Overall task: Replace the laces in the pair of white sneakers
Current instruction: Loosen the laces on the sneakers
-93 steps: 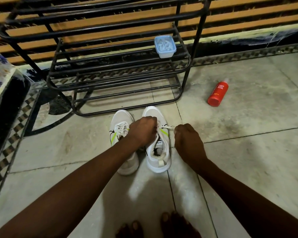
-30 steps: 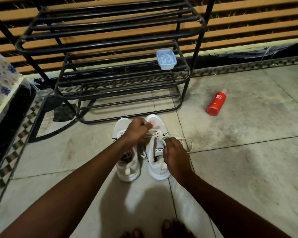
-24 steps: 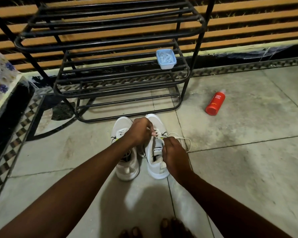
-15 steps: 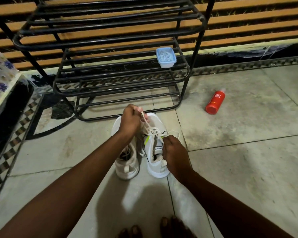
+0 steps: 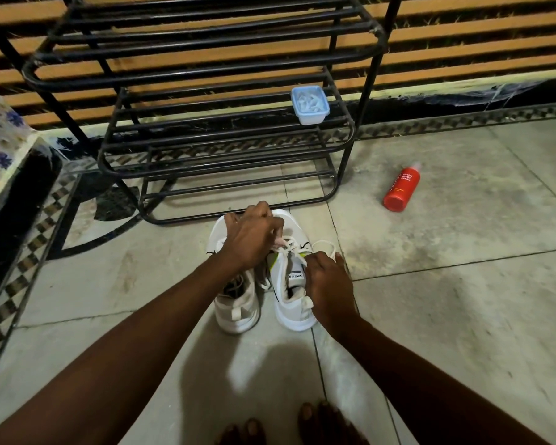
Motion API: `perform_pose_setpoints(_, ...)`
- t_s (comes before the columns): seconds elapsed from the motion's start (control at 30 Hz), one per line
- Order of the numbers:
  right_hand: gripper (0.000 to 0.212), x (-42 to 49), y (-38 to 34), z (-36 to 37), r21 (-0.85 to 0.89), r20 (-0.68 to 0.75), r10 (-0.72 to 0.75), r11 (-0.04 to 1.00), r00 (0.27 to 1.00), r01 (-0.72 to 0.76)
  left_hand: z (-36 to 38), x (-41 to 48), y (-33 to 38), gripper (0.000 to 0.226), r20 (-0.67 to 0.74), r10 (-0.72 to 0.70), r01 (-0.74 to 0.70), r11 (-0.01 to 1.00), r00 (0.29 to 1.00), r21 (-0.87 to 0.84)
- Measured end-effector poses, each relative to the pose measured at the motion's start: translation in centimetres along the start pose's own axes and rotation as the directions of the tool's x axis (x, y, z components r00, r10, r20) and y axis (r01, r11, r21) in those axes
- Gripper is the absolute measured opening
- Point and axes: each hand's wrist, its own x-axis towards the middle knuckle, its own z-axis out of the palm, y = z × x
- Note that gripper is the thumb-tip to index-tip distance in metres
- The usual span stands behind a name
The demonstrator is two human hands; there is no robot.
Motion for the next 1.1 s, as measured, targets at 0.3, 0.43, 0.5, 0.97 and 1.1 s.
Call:
perform_pose_setpoints(0.3,0.041,0.3,0.1,-0.3,-0.121,0.191,0.008,0.993,0.982,0.015,-2.1,0.5,2.1,0.021,-0.113,-0.308,0.032,0.428,0.944,-0.903)
perform_pose_setpoints(0.43,0.044,0.2,0.0,-0.5,-0.136,0.202,0.031,0.991,0.979,-0.003,-1.6,0.8,0.4,0.010,-0.093,0.191,-0.211,0.922,0.977,-0.324)
perform_pose_setpoints(0.5,0.045,0.2,-0.1,-0.5,-0.127,0.189,0.037,0.992,0.981,-0.012,-0.7,0.7,0.1,0.011,0.129,0.262,-0.259,0.965,0.956,-0.042)
perform_pose_setpoints(0.97,0.031,0.1,-0.2,0.2,-0.112,0.029,-0.012,0.994,1.000,0.015,0.3,0.3,1.7,0.017,0.076,0.095,-0.107,0.978,0.993,0.177)
perform_pose_setpoints(1.1,0.026,0.0,-0.2,0.1,-0.093,-0.023,-0.010,0.996,1.000,0.008,0.2,0.4,1.8,0.018,0.190,0.175,-0.232,0.913,0.966,0.336)
